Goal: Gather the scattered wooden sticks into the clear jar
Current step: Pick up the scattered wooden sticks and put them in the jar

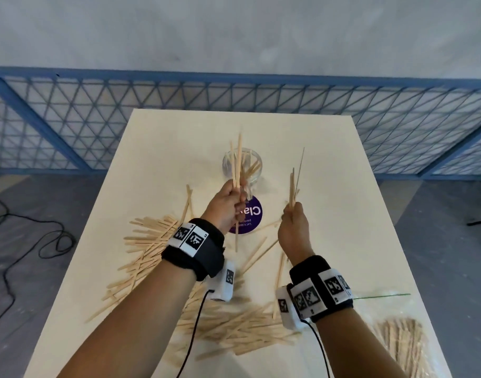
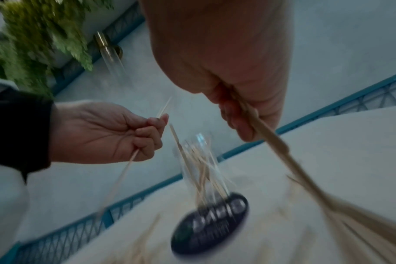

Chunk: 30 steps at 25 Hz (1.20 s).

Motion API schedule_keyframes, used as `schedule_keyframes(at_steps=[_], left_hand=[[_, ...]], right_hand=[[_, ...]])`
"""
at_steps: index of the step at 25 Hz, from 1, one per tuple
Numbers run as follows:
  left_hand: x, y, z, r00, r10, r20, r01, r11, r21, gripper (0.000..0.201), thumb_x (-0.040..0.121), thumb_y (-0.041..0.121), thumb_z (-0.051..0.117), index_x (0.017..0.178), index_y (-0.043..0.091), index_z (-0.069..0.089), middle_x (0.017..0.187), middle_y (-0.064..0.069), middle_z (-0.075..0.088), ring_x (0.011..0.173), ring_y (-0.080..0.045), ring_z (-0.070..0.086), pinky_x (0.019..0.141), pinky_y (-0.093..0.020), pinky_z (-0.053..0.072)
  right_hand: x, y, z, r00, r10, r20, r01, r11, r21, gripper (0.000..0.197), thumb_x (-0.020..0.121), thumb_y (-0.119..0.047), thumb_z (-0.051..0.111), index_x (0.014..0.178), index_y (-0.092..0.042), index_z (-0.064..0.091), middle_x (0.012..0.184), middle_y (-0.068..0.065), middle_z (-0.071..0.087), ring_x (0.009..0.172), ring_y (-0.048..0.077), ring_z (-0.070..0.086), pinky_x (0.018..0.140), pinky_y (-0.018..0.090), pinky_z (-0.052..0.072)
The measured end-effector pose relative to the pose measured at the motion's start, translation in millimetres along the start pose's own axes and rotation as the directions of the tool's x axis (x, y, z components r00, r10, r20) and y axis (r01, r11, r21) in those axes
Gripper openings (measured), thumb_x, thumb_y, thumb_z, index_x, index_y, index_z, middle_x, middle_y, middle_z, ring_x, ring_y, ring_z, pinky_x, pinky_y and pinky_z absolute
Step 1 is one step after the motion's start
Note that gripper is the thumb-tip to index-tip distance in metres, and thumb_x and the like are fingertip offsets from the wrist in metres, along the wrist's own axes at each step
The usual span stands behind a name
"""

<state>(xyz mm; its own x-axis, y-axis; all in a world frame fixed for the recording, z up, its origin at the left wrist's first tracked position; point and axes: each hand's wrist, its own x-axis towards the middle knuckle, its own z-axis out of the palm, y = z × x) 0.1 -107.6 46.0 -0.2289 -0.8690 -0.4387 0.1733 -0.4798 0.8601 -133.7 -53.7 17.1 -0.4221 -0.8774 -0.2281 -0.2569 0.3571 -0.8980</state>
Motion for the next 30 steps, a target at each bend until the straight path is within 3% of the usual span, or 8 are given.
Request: schedule_keyframes(at_steps=[5,9,12,16,20,24,28,30], left_hand=[[35.5,68.1,8.2,0.979,0.183,-0.094,-0.202,0.942,-0.267,0.038,0.099,0.002,0.024,0.080,0.025,0.047,0.066,0.008,0.043,0.044,-0.003,0.037,0.051,-0.021,0.031],[52.0,83.0,4.8,0.954,0.243,-0.173,-0.291,0.888,-0.357,0.035,0.101,0.006,0.025,0.079,0.025,0.044,0.071,0.009,0.043,0.057,-0.007,0.037,0.062,-0.024,0.036],[70.0,84.1,4.0,0.938,0.279,-0.205,-0.338,0.865,-0.370,0.034,0.101,0.007,0.025,0.079,0.024,0.043,0.073,0.007,0.044,0.063,-0.008,0.040,0.068,-0.026,0.038],[81.4,67.8,1.7,0.932,0.313,-0.182,-0.352,0.901,-0.254,0.033,0.100,0.005,0.029,0.079,0.022,0.047,0.077,0.005,0.052,0.072,-0.007,0.050,0.072,-0.025,0.040],[89.4,40.3,-8.1,0.937,0.307,-0.168,-0.316,0.948,-0.027,0.027,0.095,0.000,0.043,0.080,0.015,0.059,0.072,0.009,0.066,0.078,-0.006,0.059,0.079,-0.022,0.047],[94.1,30.7,-12.8,0.933,0.316,-0.169,-0.276,0.935,0.224,0.016,0.089,-0.005,0.052,0.092,0.005,0.065,0.077,0.003,0.063,0.069,-0.002,0.062,0.073,-0.012,0.051],[98.1,28.8,-17.2,0.935,0.319,-0.156,-0.249,0.902,0.353,0.028,0.086,-0.005,0.055,0.081,0.022,0.061,0.083,0.001,0.065,0.081,-0.020,0.064,0.086,-0.035,0.054],[98.8,29.4,-18.3,0.923,0.353,-0.151,-0.266,0.871,0.413,0.019,0.087,0.001,0.056,0.088,0.020,0.059,0.091,-0.003,0.065,0.089,-0.022,0.063,0.090,-0.037,0.053]], right_hand=[[49.1,-65.6,-0.3,0.987,-0.153,0.046,0.134,0.951,0.279,0.029,0.096,-0.007,0.032,0.073,-0.023,0.036,0.066,-0.007,0.036,0.057,0.008,0.030,0.054,0.022,0.027],[66.0,-108.5,3.0,0.963,-0.253,0.091,0.189,0.879,0.438,0.032,0.096,0.001,0.028,0.076,-0.021,0.037,0.067,-0.003,0.035,0.056,0.008,0.032,0.053,0.017,0.033],[84.7,-126.5,13.1,0.945,-0.311,0.105,0.226,0.849,0.477,0.032,0.097,0.002,0.027,0.076,-0.021,0.038,0.069,-0.002,0.035,0.059,0.009,0.035,0.059,0.021,0.038],[100.3,-127.0,31.4,0.933,-0.343,0.107,0.256,0.844,0.471,0.031,0.099,-0.003,0.028,0.078,-0.022,0.041,0.071,-0.004,0.038,0.063,0.010,0.038,0.065,0.022,0.040],[105.8,-104.6,49.1,0.974,-0.195,0.111,0.136,0.907,0.398,0.029,0.096,-0.007,0.039,0.074,-0.024,0.048,0.070,-0.005,0.044,0.064,0.011,0.041,0.064,0.020,0.037],[102.7,-78.6,62.5,0.977,-0.121,0.178,0.100,0.987,0.123,0.020,0.093,-0.010,0.046,0.080,-0.015,0.059,0.075,-0.001,0.057,0.068,0.012,0.052,0.063,0.020,0.043],[101.0,-72.5,66.3,0.970,-0.150,0.193,0.164,0.985,-0.056,0.013,0.089,-0.011,0.052,0.097,-0.009,0.062,0.083,0.000,0.060,0.075,0.014,0.054,0.064,0.017,0.042],[100.2,-72.2,66.3,0.971,-0.165,0.172,0.173,0.984,-0.033,0.019,0.088,-0.011,0.054,0.105,-0.009,0.061,0.090,0.001,0.061,0.075,0.010,0.055,0.063,0.011,0.042]])
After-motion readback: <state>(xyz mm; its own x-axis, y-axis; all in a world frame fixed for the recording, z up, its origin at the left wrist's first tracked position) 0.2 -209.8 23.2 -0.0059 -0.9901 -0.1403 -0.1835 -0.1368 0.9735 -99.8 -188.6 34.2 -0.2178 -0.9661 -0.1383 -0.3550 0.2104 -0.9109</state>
